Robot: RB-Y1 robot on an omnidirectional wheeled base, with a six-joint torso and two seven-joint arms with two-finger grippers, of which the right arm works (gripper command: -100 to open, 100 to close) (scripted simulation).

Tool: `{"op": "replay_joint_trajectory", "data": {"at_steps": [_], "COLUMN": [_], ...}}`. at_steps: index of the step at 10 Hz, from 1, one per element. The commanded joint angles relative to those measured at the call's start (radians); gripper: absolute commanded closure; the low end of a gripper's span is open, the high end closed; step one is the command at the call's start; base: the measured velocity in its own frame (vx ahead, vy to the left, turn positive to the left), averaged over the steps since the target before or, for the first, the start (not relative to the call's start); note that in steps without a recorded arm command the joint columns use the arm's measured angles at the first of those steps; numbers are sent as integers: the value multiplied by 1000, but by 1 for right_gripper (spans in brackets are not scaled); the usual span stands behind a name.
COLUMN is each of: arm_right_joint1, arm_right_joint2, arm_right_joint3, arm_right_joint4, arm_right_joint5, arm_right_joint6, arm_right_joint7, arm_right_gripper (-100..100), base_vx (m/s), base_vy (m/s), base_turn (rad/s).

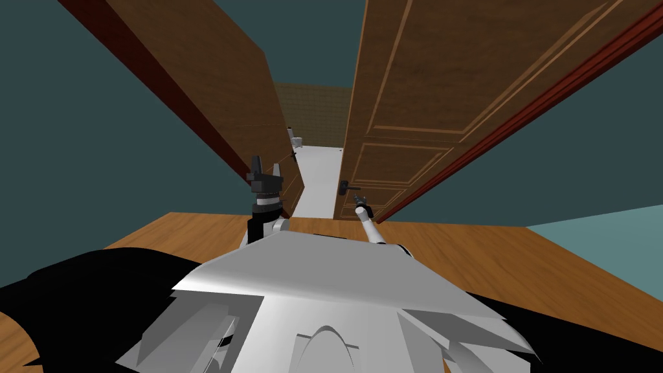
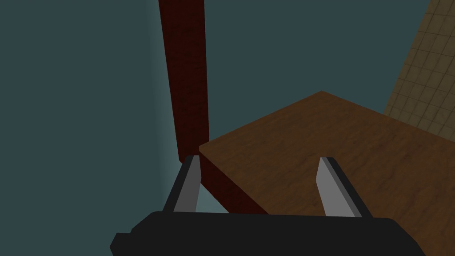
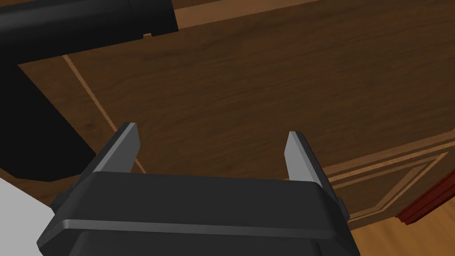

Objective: Push the door open

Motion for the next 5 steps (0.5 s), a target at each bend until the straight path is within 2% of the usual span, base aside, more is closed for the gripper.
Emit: {"op": "replay_joint_trajectory", "data": {"at_steps": [1,2,3,4,5], "arm_right_joint1": [-12,-12,-23,-23,-34], "arm_right_joint2": [1,1,2,2,3], "arm_right_joint3": [-9,-9,-20,-20,-30], "arm_right_joint4": [16,16,30,30,44], "arm_right_joint5": [50,77,108,138,169], "arm_right_joint6": [-16,-16,-30,-30,-44], "arm_right_joint7": [41,41,82,82,124], "arm_right_gripper": [-100,-100,-100,-100,-100], "base_vx": [0,0,1,1,0], "base_vy": [6,6,7,6,7], "base_turn": [22,15,23,11,20]}}
